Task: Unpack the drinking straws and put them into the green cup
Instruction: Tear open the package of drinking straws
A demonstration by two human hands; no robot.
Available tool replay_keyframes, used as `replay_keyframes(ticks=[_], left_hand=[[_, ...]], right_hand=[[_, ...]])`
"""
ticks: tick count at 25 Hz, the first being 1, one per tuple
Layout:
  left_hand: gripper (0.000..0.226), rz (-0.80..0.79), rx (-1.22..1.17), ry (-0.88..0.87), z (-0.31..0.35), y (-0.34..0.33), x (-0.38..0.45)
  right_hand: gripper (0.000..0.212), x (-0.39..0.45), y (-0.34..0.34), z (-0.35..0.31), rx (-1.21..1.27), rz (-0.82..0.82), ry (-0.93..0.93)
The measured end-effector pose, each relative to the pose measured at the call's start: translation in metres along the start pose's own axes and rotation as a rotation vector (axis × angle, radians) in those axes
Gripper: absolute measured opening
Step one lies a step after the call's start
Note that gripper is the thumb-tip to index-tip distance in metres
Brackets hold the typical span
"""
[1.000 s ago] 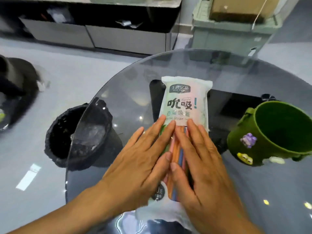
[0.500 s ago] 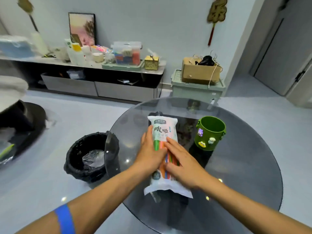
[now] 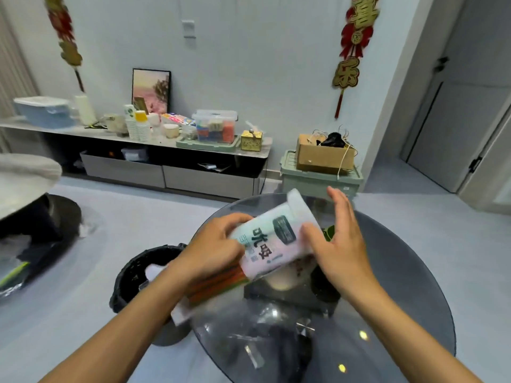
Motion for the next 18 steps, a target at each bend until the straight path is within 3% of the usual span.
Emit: replay_keyframes(ticks=[3, 7, 9, 12, 18], left_hand=[[0.056, -0.001, 0.248, -0.129, 0.006, -0.007, 0.000], [0.050, 0.318, 0.494, -0.258, 0.014, -0.007, 0.001], [0.043, 0.339, 0.372, -0.389, 0.033, -0.027, -0.005], [0.035, 0.107, 0.064, -0.449, 0.054, -0.073, -0.013], [0.019, 0.228, -0.109, -0.424, 0.049, -0.080, -0.009]], right_hand=[[0.014, 0.007, -0.006, 0.024, 0.295, -0.170, -0.196], [0.022, 0.001, 0.014, 0.044, 0.353, 0.068, -0.252], [0.021, -0.012, 0.013, 0.046, 0.476, 0.163, -0.276], [0.018, -0.026, 0.000, 0.042, 0.651, 0.166, -0.292], [0.012, -0.030, -0.006, 0.038, 0.824, 0.032, -0.250]])
Point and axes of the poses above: each hand's wrist, its own x-axis towards the middle knuckle, its own y-axis out of the back of the hand, z = x × y, the point moved 6 cm from there along x, towards the middle knuckle
